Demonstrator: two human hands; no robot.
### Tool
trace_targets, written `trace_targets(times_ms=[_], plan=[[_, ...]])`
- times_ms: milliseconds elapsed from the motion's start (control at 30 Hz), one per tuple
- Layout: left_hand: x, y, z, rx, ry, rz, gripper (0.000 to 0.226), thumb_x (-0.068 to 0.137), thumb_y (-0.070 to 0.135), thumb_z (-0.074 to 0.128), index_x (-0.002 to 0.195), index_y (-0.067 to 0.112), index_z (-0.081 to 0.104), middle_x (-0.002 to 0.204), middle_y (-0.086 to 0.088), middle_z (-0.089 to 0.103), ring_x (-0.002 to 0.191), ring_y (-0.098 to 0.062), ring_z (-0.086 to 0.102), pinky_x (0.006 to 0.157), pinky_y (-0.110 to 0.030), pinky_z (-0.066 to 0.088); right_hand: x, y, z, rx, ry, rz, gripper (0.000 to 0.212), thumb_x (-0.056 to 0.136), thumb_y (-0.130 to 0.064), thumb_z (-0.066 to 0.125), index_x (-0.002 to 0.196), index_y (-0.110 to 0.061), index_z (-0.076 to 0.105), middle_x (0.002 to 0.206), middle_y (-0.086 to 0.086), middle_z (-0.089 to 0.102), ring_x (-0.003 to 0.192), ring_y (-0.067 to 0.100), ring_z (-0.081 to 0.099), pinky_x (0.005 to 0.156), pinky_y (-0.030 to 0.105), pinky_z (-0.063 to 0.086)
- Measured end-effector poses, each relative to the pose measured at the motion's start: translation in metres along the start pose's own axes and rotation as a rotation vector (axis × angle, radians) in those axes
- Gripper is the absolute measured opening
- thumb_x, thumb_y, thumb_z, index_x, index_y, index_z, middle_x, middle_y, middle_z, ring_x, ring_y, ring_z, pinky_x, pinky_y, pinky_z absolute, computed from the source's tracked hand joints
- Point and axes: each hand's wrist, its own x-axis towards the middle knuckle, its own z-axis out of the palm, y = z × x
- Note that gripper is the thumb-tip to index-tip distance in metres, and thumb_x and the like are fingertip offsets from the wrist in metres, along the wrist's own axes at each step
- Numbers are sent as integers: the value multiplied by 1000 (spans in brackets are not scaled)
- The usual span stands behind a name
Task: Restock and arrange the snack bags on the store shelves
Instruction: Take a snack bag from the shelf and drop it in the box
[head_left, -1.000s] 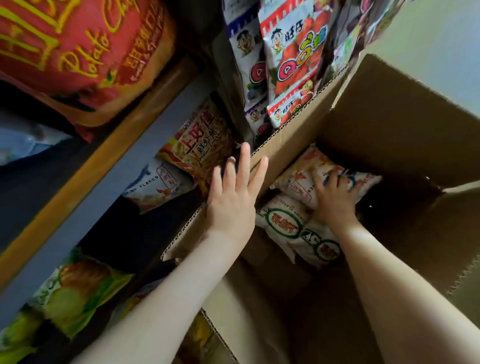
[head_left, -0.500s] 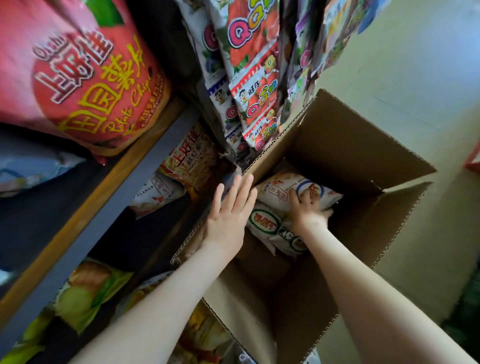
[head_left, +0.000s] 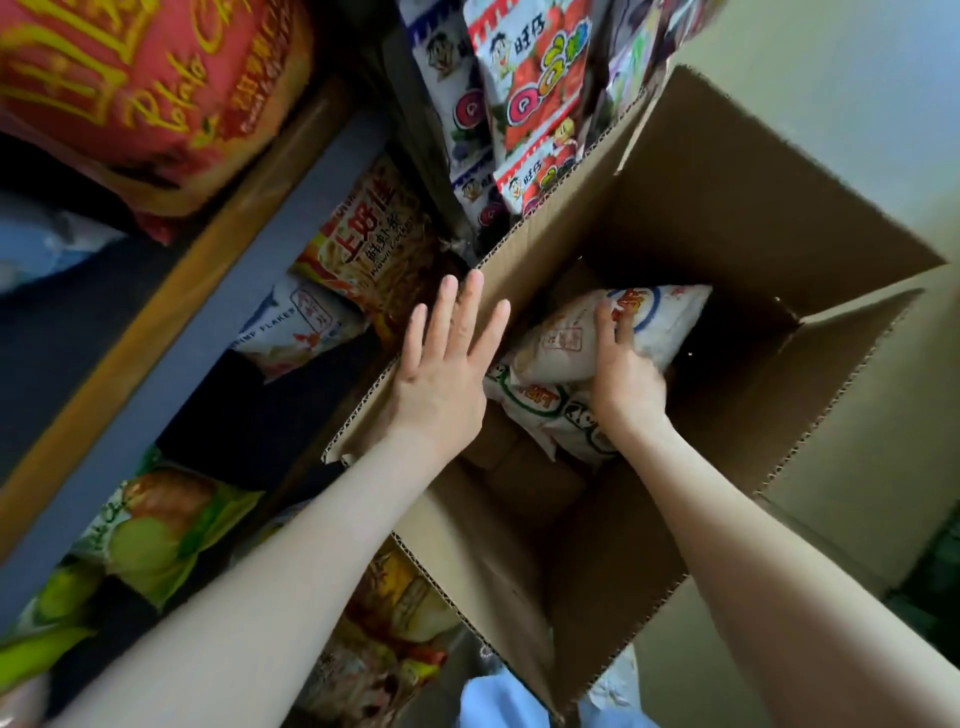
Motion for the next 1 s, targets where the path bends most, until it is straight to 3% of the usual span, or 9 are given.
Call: trace_targets(times_ms=[100,267,367,467,567,700,800,900,1000], plan=[[-11,16,-16,-148,-64,64,95,76,39,66,151,25,10,155,-16,-24,141,-33,-27,111,-47,-18,-23,1,-40,-6,145,-120,78,87,-3,56,151,-15,14,156,6,25,101,35,62,74,40,53],[-15,36,-56,-572,-66,6,93,71,58,61,149,25,22,156,-19,4,144,-36,5,114,-59,12,-74,26,-99,285,175,-330,75,83,5,58,147,-23,33,154,-1,32,117,34,53,88,45,52],[-14,35,-99,-888,-188,-35,99,66,74,52,148,40,7,158,-14,4,145,-33,7,116,-48,11,-101,38,-139,592,291,-432,66,78,14,48,137,-17,50,143,-3,45,122,17,50,97,39,48],[-13,18,-134,-1031,-256,-66,114,55,83,52,150,34,11,157,-2,19,144,-20,16,117,-44,16,-126,46,-177,773,248,-524,55,82,5,38,128,-18,58,136,-16,48,121,3,48,88,28,49],[-23,-7,-175,-1225,-356,-77,116,56,76,68,149,38,11,152,7,31,137,-11,32,114,-35,28,-149,45,-212,902,112,-576,53,89,8,37,120,-29,59,131,-17,52,121,7,52,78,13,48],[-60,-27,-227,-1548,-494,-216,104,74,34,77,151,19,7,145,3,31,131,-6,33,88,-1,33,-185,26,-261,1056,-57,-573,55,93,18,34,112,-25,61,124,-11,56,109,-1,59,64,9,47],[-106,-34,-263,-1748,-482,-406,121,47,64,83,143,26,18,139,3,44,128,-13,43,84,-10,44,-216,11,-292,1096,-85,-572,50,94,14,36,113,-26,59,123,-10,56,103,-2,62,63,11,50],[-152,-36,-297,-1833,-459,-504,91,64,42,81,135,35,24,133,7,50,115,-5,51,80,-14,46,-247,-11,-315,1010,-112,-545,59,97,11,33,126,-37,50,125,-13,57,114,2,58,84,23,55],[-187,-46,-329,-1863,-306,-613,88,56,47,81,126,47,29,129,7,55,111,-9,56,92,-30,49,-275,-44,-336,963,-48,-524,59,98,6,33,147,-25,26,141,-11,42,128,1,45,108,35,41]])
